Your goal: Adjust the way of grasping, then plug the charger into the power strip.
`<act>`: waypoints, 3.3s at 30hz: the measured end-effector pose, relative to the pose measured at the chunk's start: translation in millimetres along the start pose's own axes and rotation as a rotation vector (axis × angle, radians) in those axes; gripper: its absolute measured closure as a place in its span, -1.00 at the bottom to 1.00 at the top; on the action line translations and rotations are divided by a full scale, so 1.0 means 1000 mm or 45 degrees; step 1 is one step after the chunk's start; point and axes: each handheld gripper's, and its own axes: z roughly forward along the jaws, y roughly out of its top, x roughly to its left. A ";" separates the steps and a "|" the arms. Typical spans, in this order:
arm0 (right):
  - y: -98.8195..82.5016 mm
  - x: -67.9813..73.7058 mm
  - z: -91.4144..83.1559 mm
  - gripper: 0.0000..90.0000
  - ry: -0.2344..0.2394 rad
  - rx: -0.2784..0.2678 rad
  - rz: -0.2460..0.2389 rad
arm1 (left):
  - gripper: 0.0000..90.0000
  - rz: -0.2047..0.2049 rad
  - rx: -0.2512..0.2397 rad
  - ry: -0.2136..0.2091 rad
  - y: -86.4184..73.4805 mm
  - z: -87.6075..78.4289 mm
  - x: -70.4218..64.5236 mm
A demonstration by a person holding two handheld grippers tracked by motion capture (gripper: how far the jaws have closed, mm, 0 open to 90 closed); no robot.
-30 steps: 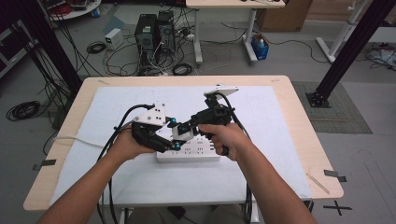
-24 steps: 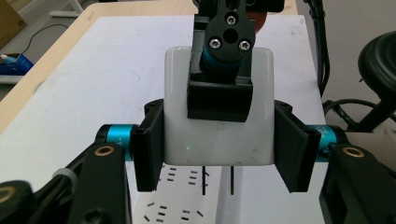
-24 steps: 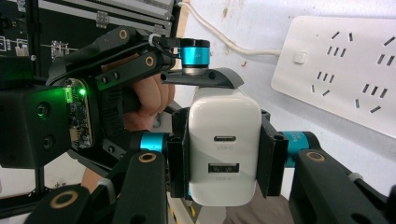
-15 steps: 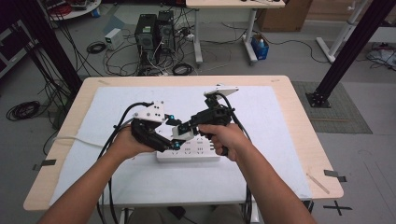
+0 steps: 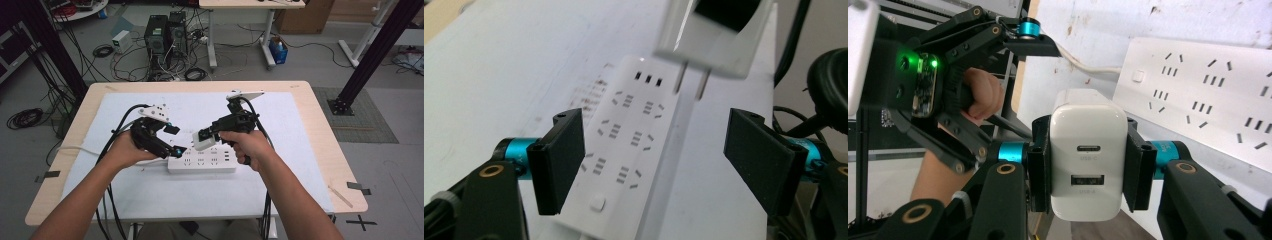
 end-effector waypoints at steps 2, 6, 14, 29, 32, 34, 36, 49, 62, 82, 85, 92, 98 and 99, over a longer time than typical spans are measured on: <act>0.000 0.001 -0.003 0.38 -0.030 -0.014 -0.011 | -0.45 -0.040 0.020 0.010 -0.001 -0.006 0.003; 0.002 0.000 -0.011 0.38 -0.065 -0.031 -0.027 | -0.45 -0.108 0.078 0.048 -0.003 -0.016 0.008; 0.006 0.006 -0.028 0.38 -0.267 -0.041 -0.099 | -0.45 -0.208 0.273 0.078 -0.007 -0.024 0.012; 0.020 0.035 -0.048 0.38 -0.579 0.043 -0.256 | -0.54 -0.294 0.507 0.093 -0.007 -0.020 0.017; 0.024 0.040 -0.045 0.38 -0.633 0.070 -0.287 | -0.54 -0.286 0.537 0.102 -0.005 -0.019 0.016; 0.027 0.044 -0.042 0.38 -0.667 0.095 -0.311 | -0.54 -0.274 0.560 0.106 -0.004 -0.019 0.016; 0.030 0.047 -0.039 0.38 -0.697 0.116 -0.329 | -0.54 -0.272 0.593 0.118 -0.003 -0.019 0.016; 0.044 0.045 -0.014 0.38 -0.890 0.245 -0.361 | -0.54 -0.228 0.721 0.135 0.005 -0.017 0.015; 0.050 0.044 0.004 0.38 -1.009 0.291 -0.350 | -0.54 -0.220 0.735 0.161 0.001 -0.013 0.014; 0.051 0.044 -0.004 0.38 -0.965 0.249 -0.348 | -0.54 -0.218 0.702 0.174 -0.006 -0.021 0.007; 0.050 0.044 -0.005 0.38 -0.963 0.262 -0.381 | -0.54 -0.217 0.708 0.170 -0.006 -0.022 0.007; 0.052 0.040 -0.005 0.38 -0.918 0.318 -0.519 | -0.54 -0.198 0.703 0.156 -0.007 -0.022 0.006; 0.053 0.042 0.003 0.38 -0.903 0.381 -0.624 | -0.54 -0.193 0.695 0.147 -0.008 -0.021 0.006; 0.054 0.043 0.004 0.38 -0.896 0.383 -0.630 | -0.54 -0.200 0.696 0.145 -0.009 -0.020 0.005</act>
